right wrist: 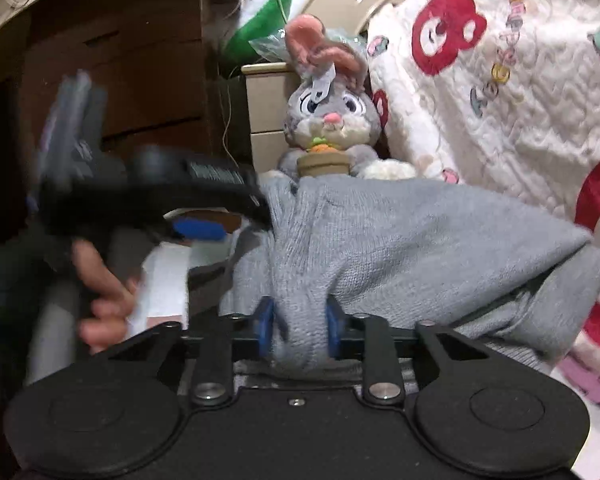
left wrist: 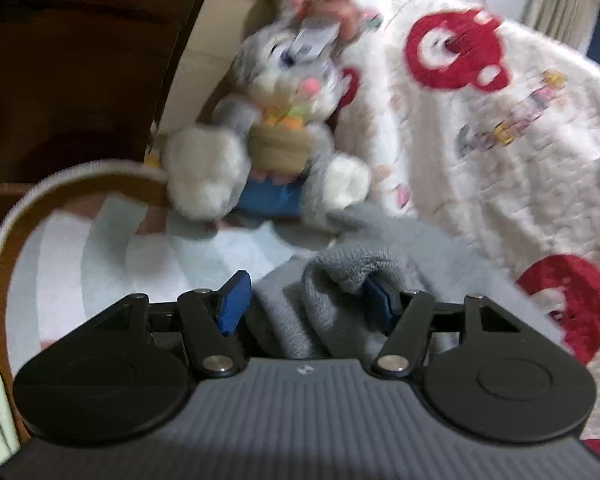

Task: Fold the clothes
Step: 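Lower the cardigan onto the stack and open both tools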

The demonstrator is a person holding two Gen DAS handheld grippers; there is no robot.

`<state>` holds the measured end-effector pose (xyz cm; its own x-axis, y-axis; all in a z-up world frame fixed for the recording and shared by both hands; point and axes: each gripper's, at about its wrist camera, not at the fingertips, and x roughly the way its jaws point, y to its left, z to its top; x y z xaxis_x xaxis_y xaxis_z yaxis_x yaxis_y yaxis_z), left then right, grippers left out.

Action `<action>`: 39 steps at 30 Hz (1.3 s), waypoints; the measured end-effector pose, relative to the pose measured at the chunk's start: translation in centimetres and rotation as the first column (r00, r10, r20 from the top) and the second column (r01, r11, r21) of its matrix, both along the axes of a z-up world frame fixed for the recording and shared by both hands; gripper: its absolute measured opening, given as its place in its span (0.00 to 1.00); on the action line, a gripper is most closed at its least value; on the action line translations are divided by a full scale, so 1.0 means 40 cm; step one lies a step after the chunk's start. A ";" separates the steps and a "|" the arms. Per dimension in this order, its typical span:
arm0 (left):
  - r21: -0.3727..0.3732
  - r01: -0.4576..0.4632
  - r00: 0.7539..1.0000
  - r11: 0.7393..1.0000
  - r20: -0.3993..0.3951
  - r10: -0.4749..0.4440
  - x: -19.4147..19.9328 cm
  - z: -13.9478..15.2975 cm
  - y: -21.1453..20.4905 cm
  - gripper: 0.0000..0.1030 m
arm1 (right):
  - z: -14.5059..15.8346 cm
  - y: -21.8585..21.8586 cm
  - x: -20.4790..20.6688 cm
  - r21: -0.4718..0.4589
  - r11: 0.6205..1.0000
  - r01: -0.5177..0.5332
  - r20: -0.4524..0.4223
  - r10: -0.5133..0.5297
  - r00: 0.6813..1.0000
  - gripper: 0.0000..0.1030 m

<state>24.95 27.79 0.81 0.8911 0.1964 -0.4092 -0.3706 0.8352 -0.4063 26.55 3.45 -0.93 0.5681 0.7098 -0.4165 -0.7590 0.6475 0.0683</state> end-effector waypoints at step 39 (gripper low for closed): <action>0.046 0.190 0.961 0.981 -0.214 -0.176 -0.127 -0.012 -0.187 0.73 | -0.022 -0.266 -0.179 -0.016 0.952 0.307 -0.192 -0.304 0.933 0.59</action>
<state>19.89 20.29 0.35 0.8109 0.0704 -0.5809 -0.2794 0.9189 -0.2785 19.41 -7.21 -1.83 0.6698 0.5209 -0.5291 -0.4965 0.8441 0.2026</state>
